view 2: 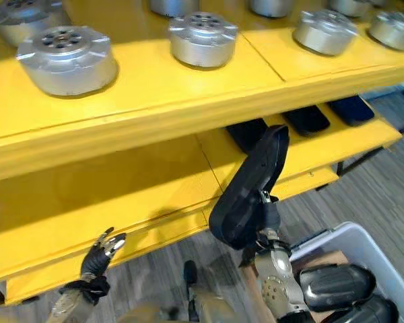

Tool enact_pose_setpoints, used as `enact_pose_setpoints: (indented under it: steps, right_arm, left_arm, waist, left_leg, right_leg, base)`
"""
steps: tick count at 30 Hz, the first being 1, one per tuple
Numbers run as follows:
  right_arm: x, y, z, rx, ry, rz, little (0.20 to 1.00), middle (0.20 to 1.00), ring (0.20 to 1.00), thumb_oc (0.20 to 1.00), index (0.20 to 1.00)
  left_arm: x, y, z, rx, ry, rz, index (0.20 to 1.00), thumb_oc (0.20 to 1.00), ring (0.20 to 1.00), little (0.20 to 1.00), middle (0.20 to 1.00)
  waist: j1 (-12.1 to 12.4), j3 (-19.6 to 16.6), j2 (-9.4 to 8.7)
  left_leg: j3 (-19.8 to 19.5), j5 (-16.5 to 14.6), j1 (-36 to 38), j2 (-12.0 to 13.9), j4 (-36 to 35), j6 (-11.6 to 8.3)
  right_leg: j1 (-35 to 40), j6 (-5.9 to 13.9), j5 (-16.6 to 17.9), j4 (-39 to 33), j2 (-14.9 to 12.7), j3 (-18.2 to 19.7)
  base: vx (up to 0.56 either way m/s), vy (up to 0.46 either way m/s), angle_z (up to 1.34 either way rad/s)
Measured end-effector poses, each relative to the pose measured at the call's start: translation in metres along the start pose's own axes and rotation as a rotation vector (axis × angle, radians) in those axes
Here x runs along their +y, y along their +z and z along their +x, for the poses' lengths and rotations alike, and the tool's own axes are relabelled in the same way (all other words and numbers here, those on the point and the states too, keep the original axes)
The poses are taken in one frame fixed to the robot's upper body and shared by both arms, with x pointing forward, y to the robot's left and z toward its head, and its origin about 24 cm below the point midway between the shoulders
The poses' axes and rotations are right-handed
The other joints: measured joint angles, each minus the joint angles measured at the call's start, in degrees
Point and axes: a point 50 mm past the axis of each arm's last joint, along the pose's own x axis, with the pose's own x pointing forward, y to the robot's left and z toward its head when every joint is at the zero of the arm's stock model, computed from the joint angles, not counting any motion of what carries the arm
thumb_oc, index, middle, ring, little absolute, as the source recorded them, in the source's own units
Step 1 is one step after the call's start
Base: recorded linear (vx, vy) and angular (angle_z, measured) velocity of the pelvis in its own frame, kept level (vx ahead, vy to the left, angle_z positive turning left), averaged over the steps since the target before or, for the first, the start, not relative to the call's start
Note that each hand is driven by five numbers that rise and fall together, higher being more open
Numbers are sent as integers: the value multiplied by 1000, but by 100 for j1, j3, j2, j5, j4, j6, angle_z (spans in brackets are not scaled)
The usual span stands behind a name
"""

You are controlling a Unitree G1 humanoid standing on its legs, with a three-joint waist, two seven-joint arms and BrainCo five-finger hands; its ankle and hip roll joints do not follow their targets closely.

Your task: Move parts from the plastic box to the shelf.

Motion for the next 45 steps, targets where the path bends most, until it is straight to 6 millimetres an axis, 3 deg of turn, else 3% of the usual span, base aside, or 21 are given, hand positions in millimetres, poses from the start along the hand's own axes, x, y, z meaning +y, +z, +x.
enact_pose_setpoints:
  steps: [2, 6, 7, 11, 15, 17, 18, 19, 21, 22, 23, 24, 25, 26, 28, 31, 33, 35, 38, 41, 45]
  right_arm:
    - [-2, -4, -3, 8, -12, 11, 200, 200, 200, 200, 200]
    - [-11, -10, -9, 35, -57, 3, 200, 200, 200, 200, 200]
    - [-15, -10, -10, 37, -77, -1, 200, 200, 200, 200, 200]
    - [-18, -8, -10, 33, -88, -12, 200, 200, 200, 200, 200]
    - [-19, -2, -6, 26, -71, -47, 200, 200, 200, 200, 200]
    - [-13, -1, 1, 23, -42, -54, 200, 200, 200, 200, 200]
    - [-12, 1, 2, 18, -35, -60, 200, 200, 200, 200, 200]
    - [-10, 3, 6, 9, -27, -62, 200, 200, 200, 200, 200]
    - [-1, 2, 10, 7, -4, -48, 200, 200, 200, 200, 200]
    - [4, 0, 12, 7, 4, -30, 200, 200, 200, 200, 200]
    - [3, 2, 13, 3, 3, -41, 200, 200, 200, 200, 200]
    - [-1, 8, 14, -4, 3, -69, 200, 200, 200, 200, 200]
    - [-6, 6, 11, 1, -20, -68, 200, 200, 200, 200, 200]
    - [-16, -2, 7, 31, -76, -61, 200, 200, 200, 200, 200]
    - [-22, -12, -3, 71, -99, -55, 200, 200, 200, 200, 200]
    - [-15, -27, -10, 124, -91, -27, 200, 200, 200, 200, 200]
    - [-10, -30, -9, 135, -78, -19, 200, 200, 200, 200, 200]
    - [-5, -31, -7, 146, -58, -26, 200, 200, 200, 200, 200]
    - [9, -25, 6, 117, -1, -52, 200, 200, 200, 200, 200]
    - [26, -14, 35, 81, 46, -97, 200, 200, 200, 200, 200]
    - [41, -1, 64, 49, 57, -142, 200, 200, 200, 200, 200]
  left_arm:
    - [-3, -5, -1, 28, -17, 8, 1000, 1000, 1000, 1000, 1000]
    - [-11, -12, -3, 46, -31, -16, 1000, 1000, 1000, 1000, 1000]
    - [-13, -13, -3, 48, -34, -25, 1000, 1000, 1000, 1000, 1000]
    - [-20, -11, 1, 37, -57, -33, 1000, 1000, 1000, 1000, 1000]
    - [-32, -1, 10, -15, -85, -68, 1000, 1000, 1000, 1000, 1000]
    - [-34, 4, 13, -38, -95, -61, 1000, 1000, 1000, 1000, 1000]
    - [-36, 8, 16, -48, -107, -53, 1000, 1000, 1000, 1000, 1000]
    - [-38, 19, 22, -83, -122, -39, 1000, 1000, 1000, 1000, 1000]
    - [-35, 24, 24, -92, -121, -18, 1000, 1000, 1000, 1000, 1000]
    - [-36, 24, 24, -89, -125, -19, 1000, 1000, 1000, 1000, 1000]
    - [-42, 22, 25, -87, -137, -36, 1000, 1000, 1000, 1000, 1000]
    - [-51, 20, 24, -89, -161, -58, 1000, 1000, 1000, 1000, 1000]
    - [-54, 24, 24, -101, -191, -39, 1000, 1000, 1000, 1000, 1000]
    - [-57, 23, 29, -90, -191, -41, 1000, 1000, 1000, 1000, 1000]
    - [-55, 32, 31, -115, -202, -14, 1000, 1000, 1000, 1000, 1000]
    - [-38, 30, 27, -94, -181, 45, 1000, 1000, 1000, 1000, 1000]
    - [-36, 32, 28, -98, -177, 54, 1000, 1000, 1000, 1000, 1000]
    - [-34, 33, 28, -103, -172, 60, 1000, 1000, 1000, 1000, 1000]
    - [-26, 36, 27, -101, -161, 93, 1000, 1000, 1000, 1000, 1000]
    - [-25, 35, 26, -90, -164, 110, 1000, 1000, 1000, 1000, 1000]
    - [-25, 31, 23, -62, -187, 140, 1000, 1000, 1000, 1000, 1000]
  waist:
    - [-128, -63, 29]
    - [-123, -157, 275]
    - [-131, -186, 329]
    - [-136, -194, 465]
    - [73, -180, 486]
    - [88, -92, 464]
    - [15, -3, 379]
    - [-47, 138, 275]
    - [61, 232, 118]
    - [4, 282, 132]
    - [3, 306, 355]
    - [21, 280, 797]
    - [-131, 248, 797]
    - [-149, 227, 767]
    - [-132, 129, 662]
    - [-86, -50, 491]
    - [-76, -144, 582]
    - [-36, -245, 630]
    - [123, -386, 370]
    - [269, -319, 292]
    - [382, -252, 214]
  left_leg:
    - [-160, 361, 387, -21, -626, 77]
    - [-269, 608, 640, 134, -1140, 106]
    - [-416, 631, 643, 168, -1202, 67]
    - [-757, 700, 639, 253, -1283, -92]
    - [-1188, 710, 424, 207, -1052, -215]
    - [-1005, 690, 108, 118, -658, -322]
    - [-609, 564, -92, 135, -433, -354]
    - [12, 569, -399, 318, -135, -288]
    - [139, 589, -463, 699, -182, -344]
    - [288, 622, -354, 1104, -384, -381]
    - [364, 625, -300, 1316, -589, -335]
    - [395, 549, -155, 1650, -831, -321]
    - [411, 790, -42, 1538, -970, -641]
    - [450, 973, -62, 1396, -919, -606]
    - [584, 1079, -83, 1042, -850, -556]
    - [941, 1021, -157, 518, -741, -150]
    - [1072, 1040, -266, 364, -703, 73]
    - [1052, 1140, -257, 296, -837, 142]
    - [1041, 1429, -258, 27, -1078, 208]
    - [1093, 1457, -266, -81, -1080, 218]
    - [1083, 1511, -290, -60, -1203, 69]
  right_leg:
    - [155, 433, -273, 2, -153, -98]
    - [174, 706, -448, 148, -257, -379]
    - [206, 575, -536, 145, -238, -510]
    - [323, 493, -520, 34, -225, -856]
    - [414, 384, -665, 10, -300, -1388]
    - [366, 295, -702, 103, -420, -1606]
    - [362, 194, -698, 83, -528, -1748]
    - [280, 99, -725, 191, -690, -1906]
    - [133, 234, -779, 335, -746, -1633]
    - [184, 664, -984, 129, -732, -1458]
    - [209, 1013, -1221, 175, -686, -1482]
    - [-84, 774, -1325, 1153, -485, -1499]
    - [41, 527, -1548, 1489, -727, -1443]
    - [66, 814, -1645, 1561, -869, -1430]
    - [66, 933, -1558, 1522, -1225, -1326]
    - [318, 1070, -1475, 761, -1750, -1162]
    - [388, 1143, -1431, 652, -1964, -1143]
    - [576, 1249, -1376, 772, -2006, -1149]
    - [1127, 1466, -1197, 476, -2117, -1166]
    - [1423, 1514, -1021, 125, -2122, -1225]
    - [1441, 1633, -1231, 37, -2109, -1239]
  base:
    - [57, -138, 45]
    - [27, -119, 16]
    - [14, -143, 38]
    - [1, -106, 51]
    - [-43, -24, 73]
    - [-91, 98, 72]
    - [-27, 106, 113]
    - [10, 127, 73]
    - [55, 227, -2]
    - [95, 372, -41]
    - [88, 400, -52]
    - [61, 309, -12]
    - [53, 288, 14]
    - [65, 286, 38]
    - [71, 288, 5]
    - [51, 301, -28]
    - [17, 111, -9]
    - [27, 49, 9]
    - [66, 15, 14]
    - [41, -22, -9]
    - [-11, -44, 7]
